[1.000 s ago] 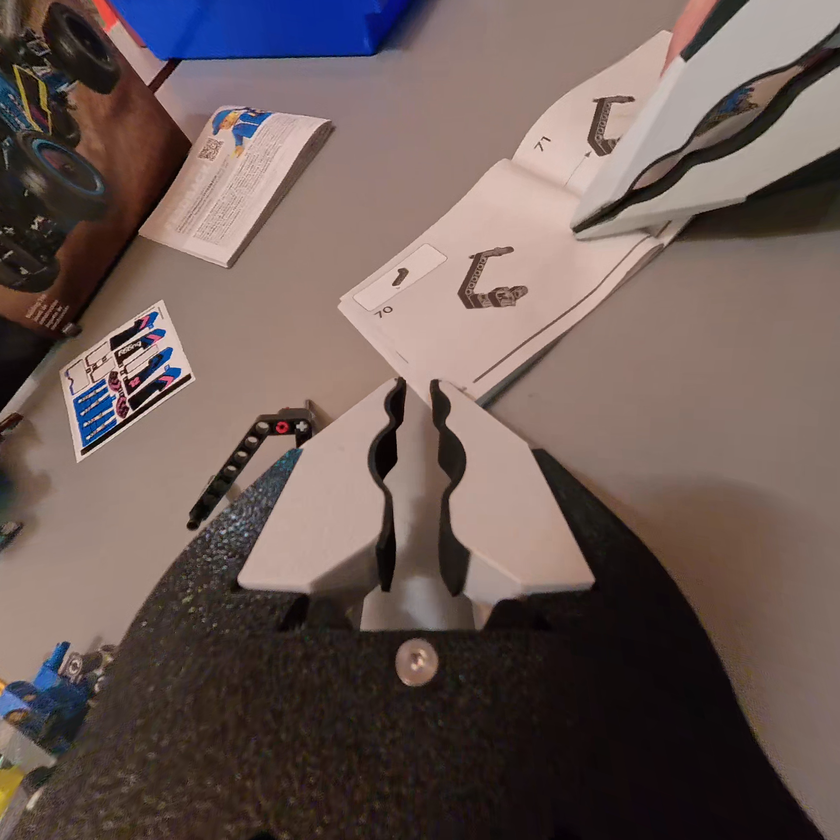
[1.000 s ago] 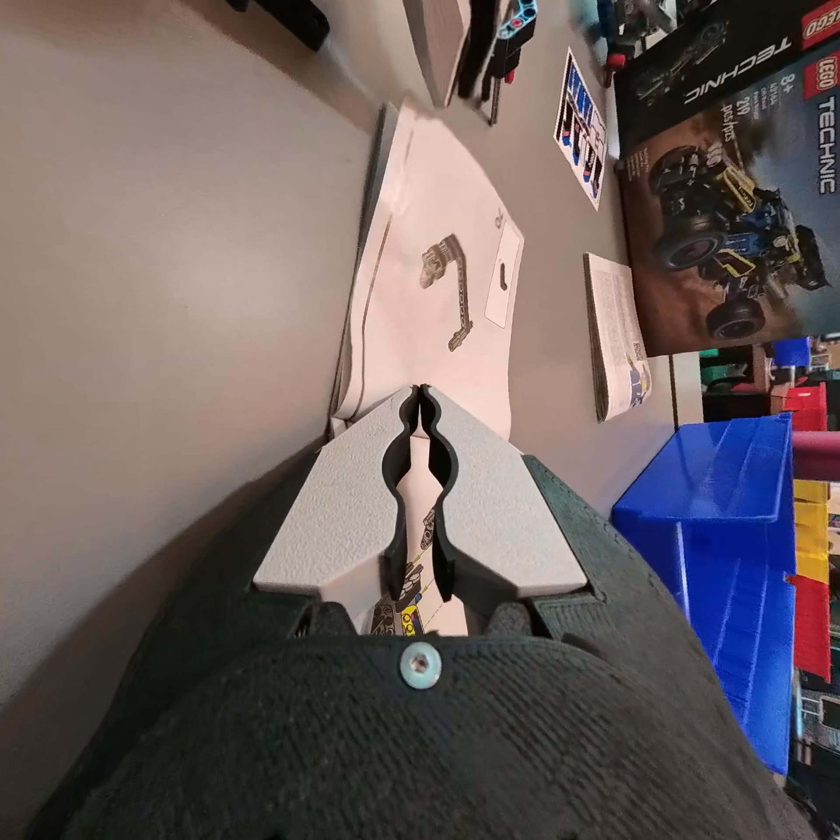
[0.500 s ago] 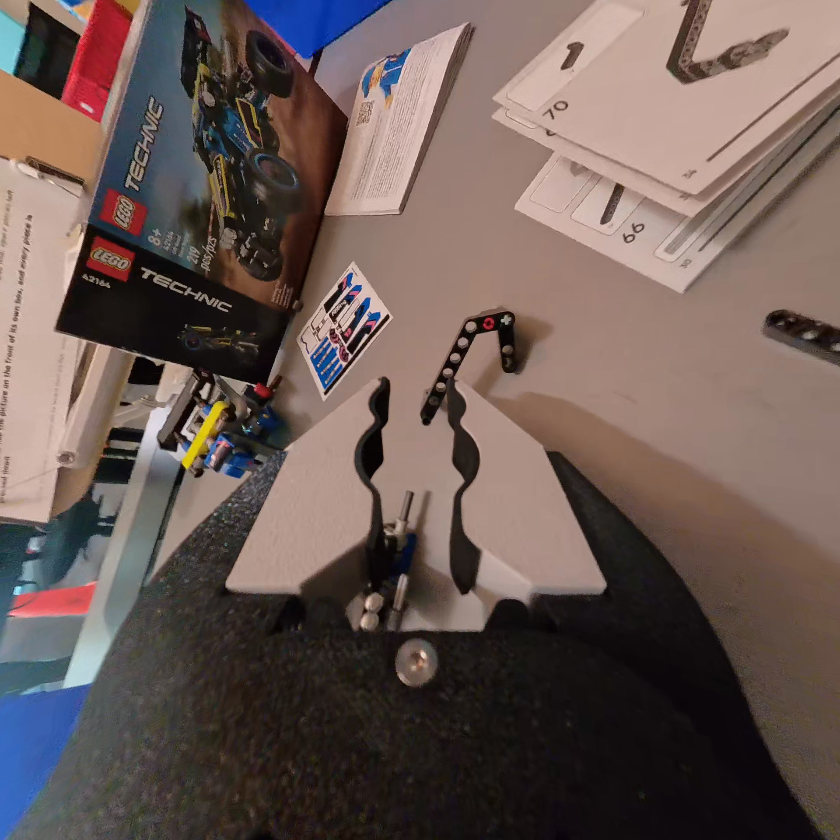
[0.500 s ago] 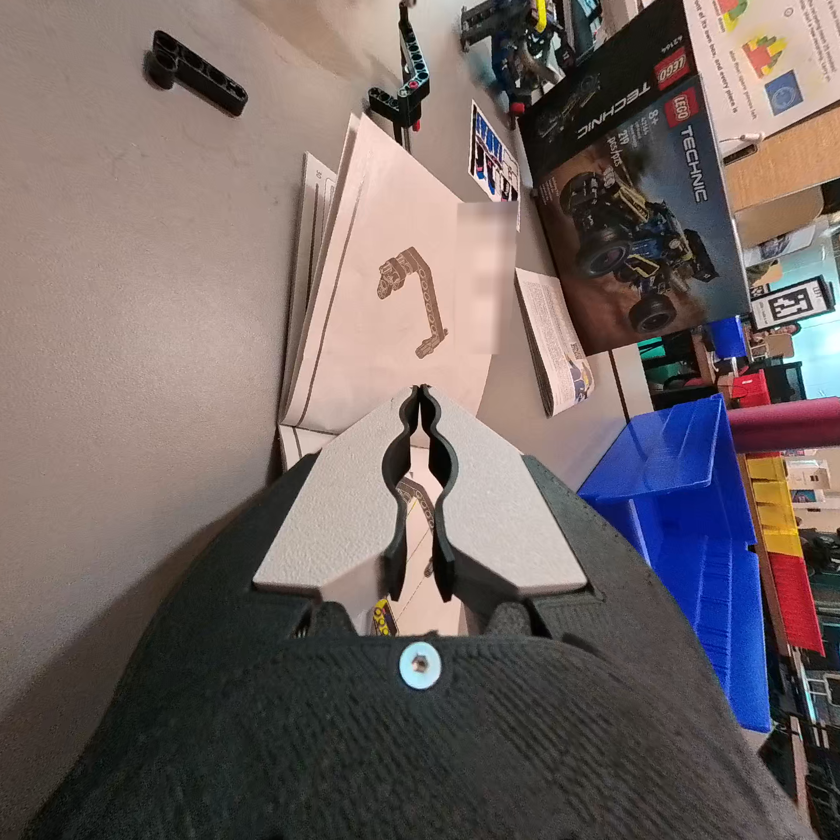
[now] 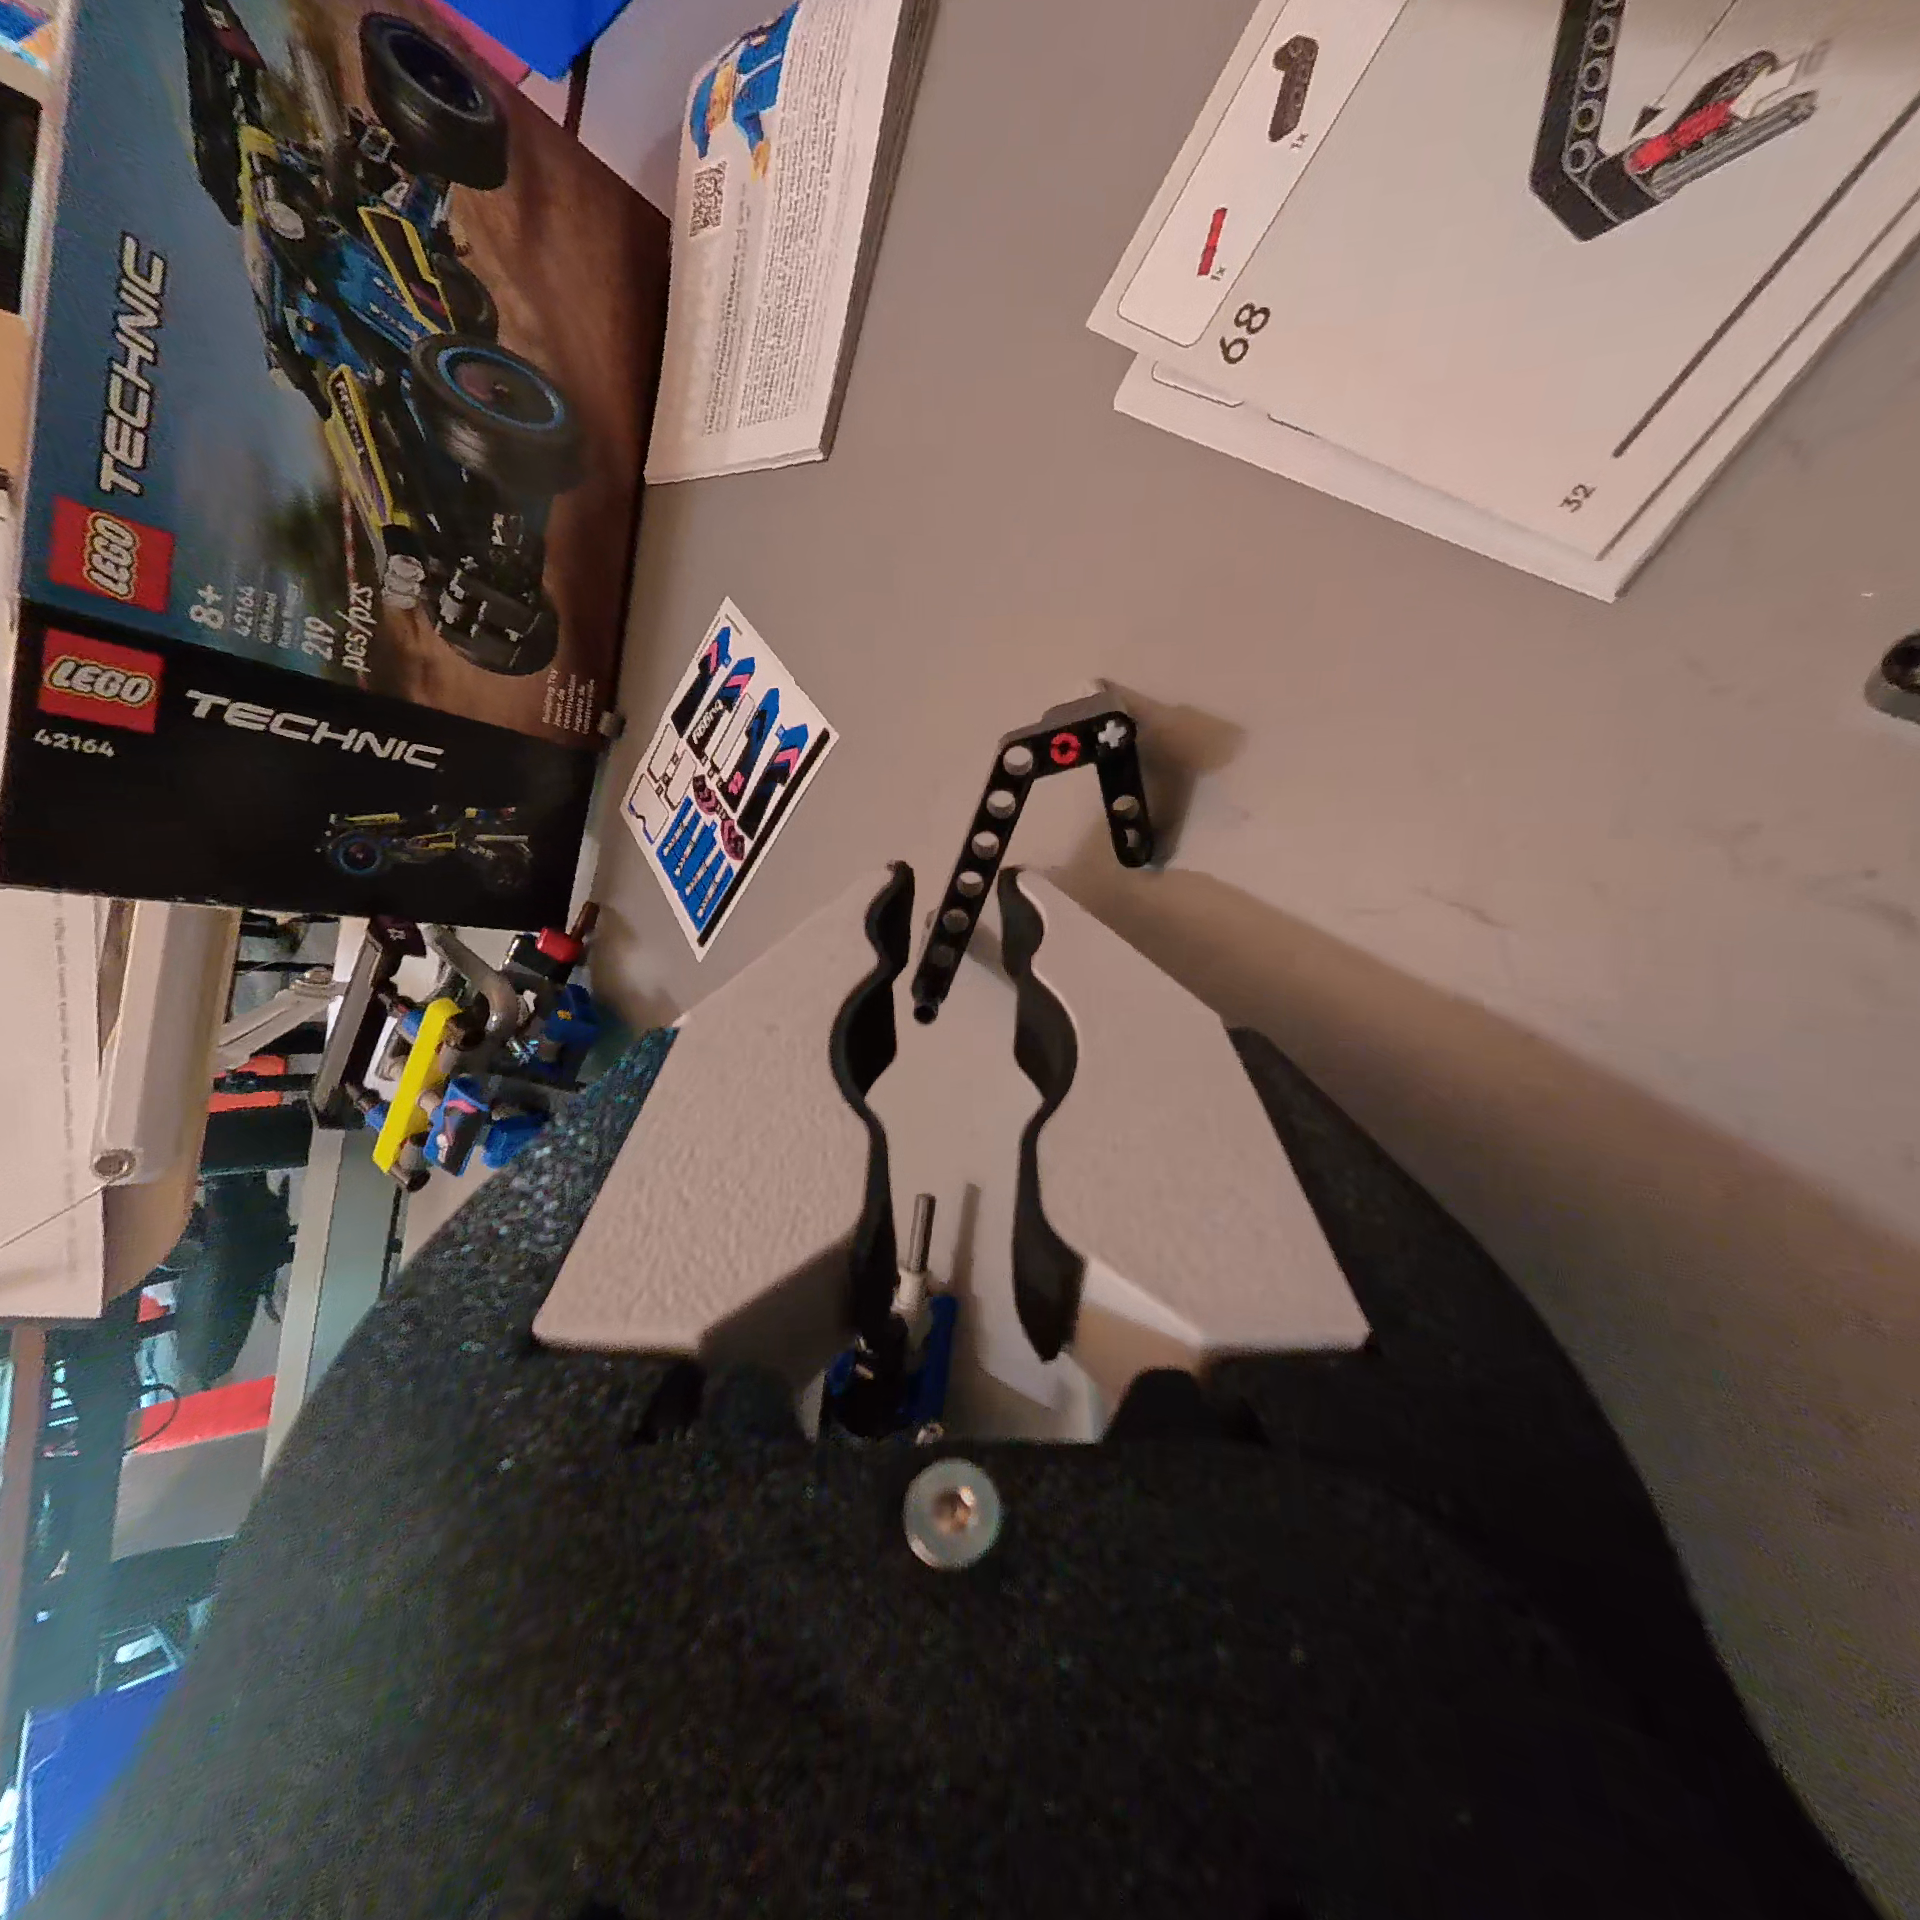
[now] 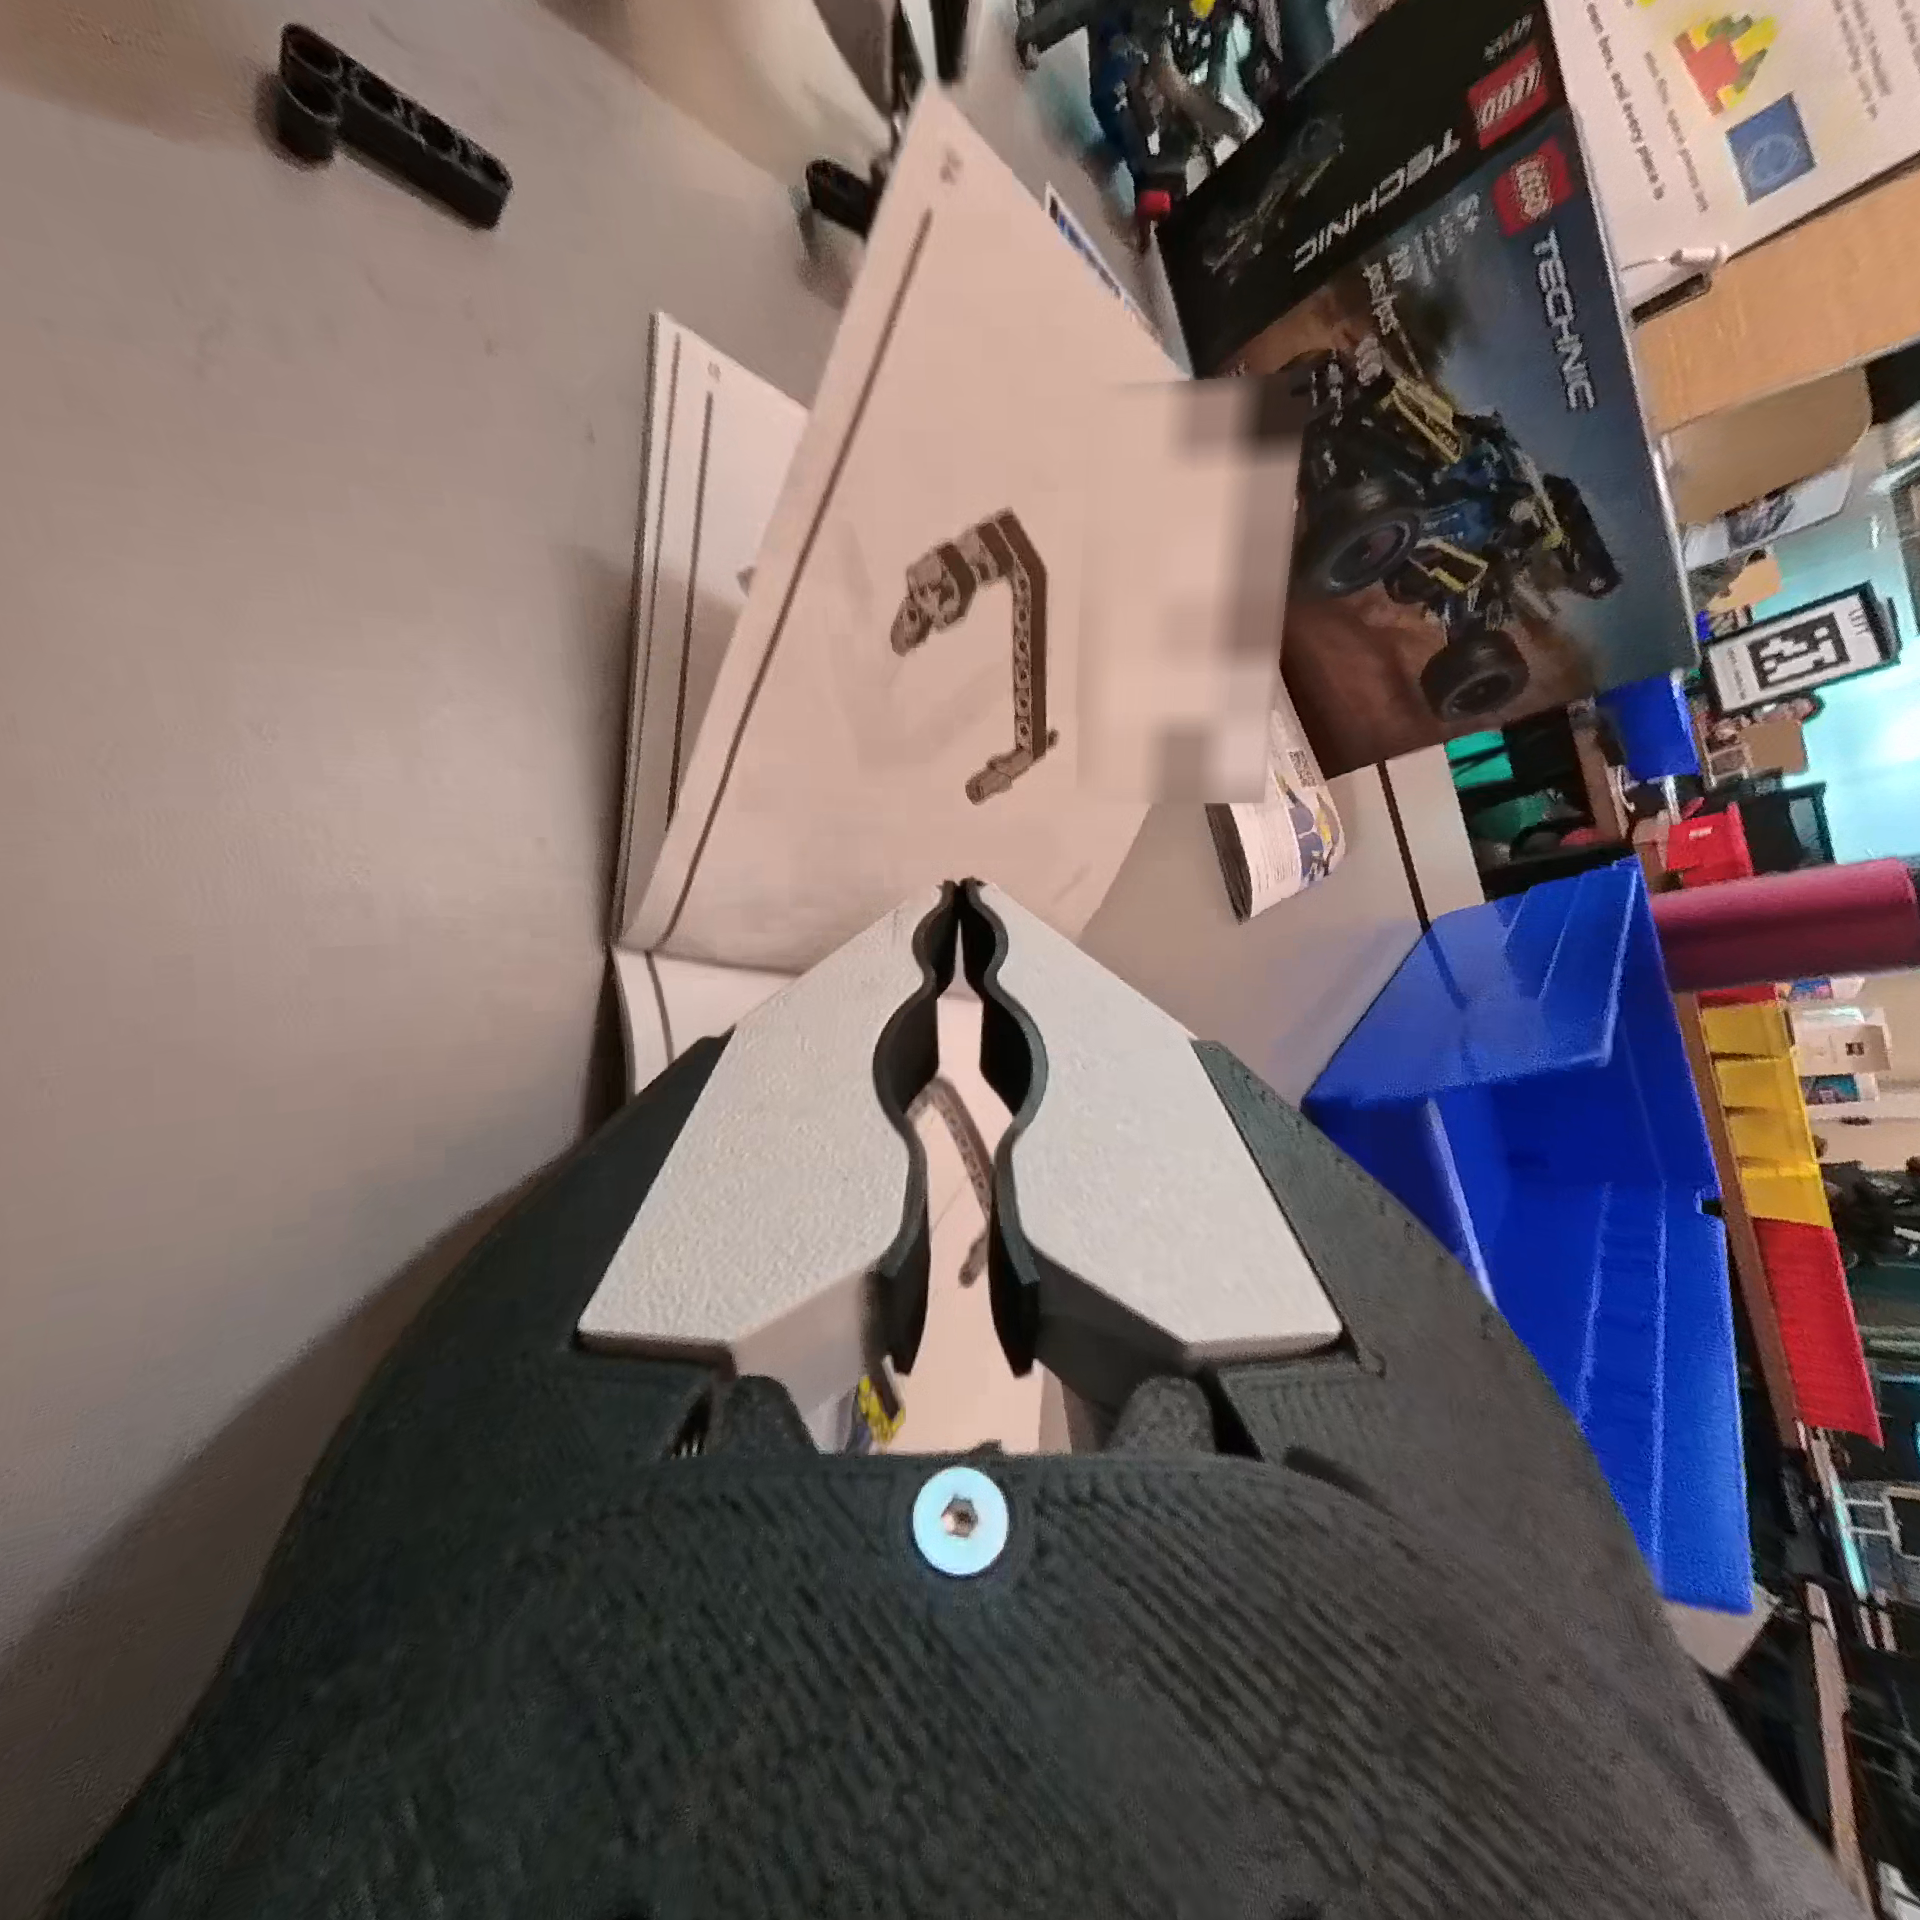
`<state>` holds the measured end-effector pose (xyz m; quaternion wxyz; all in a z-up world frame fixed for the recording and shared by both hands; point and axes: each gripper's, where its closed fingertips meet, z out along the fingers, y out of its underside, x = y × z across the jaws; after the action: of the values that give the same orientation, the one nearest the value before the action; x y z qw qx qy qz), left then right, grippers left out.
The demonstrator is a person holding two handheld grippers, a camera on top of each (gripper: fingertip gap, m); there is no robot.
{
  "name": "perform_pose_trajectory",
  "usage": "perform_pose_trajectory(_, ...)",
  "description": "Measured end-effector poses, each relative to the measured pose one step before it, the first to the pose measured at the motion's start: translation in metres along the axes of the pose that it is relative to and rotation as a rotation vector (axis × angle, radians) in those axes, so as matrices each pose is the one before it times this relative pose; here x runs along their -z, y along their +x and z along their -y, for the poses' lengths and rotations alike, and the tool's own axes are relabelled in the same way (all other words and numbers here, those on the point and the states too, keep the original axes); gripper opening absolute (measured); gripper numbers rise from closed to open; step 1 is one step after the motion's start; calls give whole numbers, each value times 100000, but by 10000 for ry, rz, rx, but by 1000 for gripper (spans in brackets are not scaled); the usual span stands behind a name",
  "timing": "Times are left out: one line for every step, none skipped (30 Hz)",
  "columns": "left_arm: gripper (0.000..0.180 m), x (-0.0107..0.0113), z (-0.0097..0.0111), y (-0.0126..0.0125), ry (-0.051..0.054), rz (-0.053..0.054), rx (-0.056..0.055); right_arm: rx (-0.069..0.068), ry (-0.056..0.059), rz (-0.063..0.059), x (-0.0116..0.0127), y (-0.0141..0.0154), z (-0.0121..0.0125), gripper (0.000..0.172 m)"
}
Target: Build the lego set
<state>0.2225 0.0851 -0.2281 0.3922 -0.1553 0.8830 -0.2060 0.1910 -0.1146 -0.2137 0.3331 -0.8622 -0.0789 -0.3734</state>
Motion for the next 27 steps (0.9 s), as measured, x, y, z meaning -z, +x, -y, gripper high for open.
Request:
perform_pose_trajectory(12, -123, 1, -17, -6, 28, -6, -115, 161, 24, -377, -44, 527, 0)
perform_pose_trajectory(11, -97, -19, -63, 1, 38, 5, -77, 92, 25, -441, -57, 475, 0)
perform_pose_trajectory(9, -52, -4, -106, 30, 46, 34, 10, 52, 14, -504, -71, 404, 0)
perform_pose_trajectory(8, 12, 23, -116, 60, 28, 66, 24, -62, 82, -589, -192, 158, 0)
perform_pose_trajectory(6, 90, 88, -89, 107, -2, 80, 35, -269, 166, -602, -325, -194, 0)
perform_pose_trajectory(5, 141, 179, -18, 182, -58, 70, 106, -365, 139, -549, -306, -385, 0)
perform_pose_trajectory(5, 207, 256, 20, 259, -79, 38, 139, -344, 92, -466, -257, -419, 0)
perform_pose_trajectory(5, 264, 332, -123, 335, 14, 0, 116, -311, 128, -392, -323, -351, 0)
perform_pose_trajectory(5, 311, 414, -209, 412, 80, -73, 86, -205, 115, -290, -306, -170, 0)
perform_pose_trajectory(4, 336, 461, -173, 452, 70, -117, 102, 27, -76, -90, 23, 176, 0)
perform_pose_trajectory(4, 330, 467, -224, 433, 105, -68, 144, 17, 10, -20, -84, 167, 0)
perform_pose_trajectory(4, 303, 517, -170, 462, 84, -53, 206, 79, 50, 9, -143, 207, 0)
perform_pose_trajectory(4, 283, 653, 47, 555, -47, -112, 135, 154, 78, 9, -175, 291, 0)
perform_pose_trajectory(4, 268, 699, 128, 556, -72, -134, -47, 162, 80, -29, -112, 247, 0)
perform_pose_trajectory(4, 224, 628, 60, 468, -14, -130, -139, 204, 88, -60, -94, 257, 0)
perform_pose_trajectory(4, 189, 532, 76, 385, -38, -128, -82, 195, 94, -25, -101, 242, 0)
perform_pose_trajectory(4, 149, 410, 115, 308, -83, -81, -2, 102, 63, 22, -74, 152, 0)
perform_pose_trajectory(4, 140, 347, 57, 270, -62, 11, 4, 27, -4, 70, 46, 44, 0)
perform_pose_trajectory(4, 160, 309, -3, 280, -39, 129, -31, 66, -39, 130, 137, 63, 0)
perform_pose_trajectory(4, 186, 318, 28, 315, -85, 249, -88, 151, -52, 183, 190, 132, 0)
perform_pose_trajectory(4, 222, 369, 23, 346, -106, 329, -139, 195, -62, 218, 262, 164, 0)
perform_pose_trajectory(4, 235, 401, -23, 358, -73, 344, -174, 201, -99, 233, 346, 134, 0)
perform_pose_trajectory(5, 245, 414, -37, 356, -62, 317, -194, 169, -124, 243, 411, 66, 0)
perform_pose_trajectory(4, 209, 383, -20, 340, -73, 287, -184, 149, -76, 223, 332, 20, 0)
perform_pose_trajectory(4, 188, 332, -44, 303, -50, 260, -167, 157, -57, 203, 299, 13, 0)
perform_pose_trajectory(4, 154, 306, -62, 261, -28, 210, -158, 150, -73, 180, 298, 9, 4)
perform_pose_trajectory(4, 142, 287, -32, 219, -25, 148, -132, 88, -64, 174, 287, -22, 5)
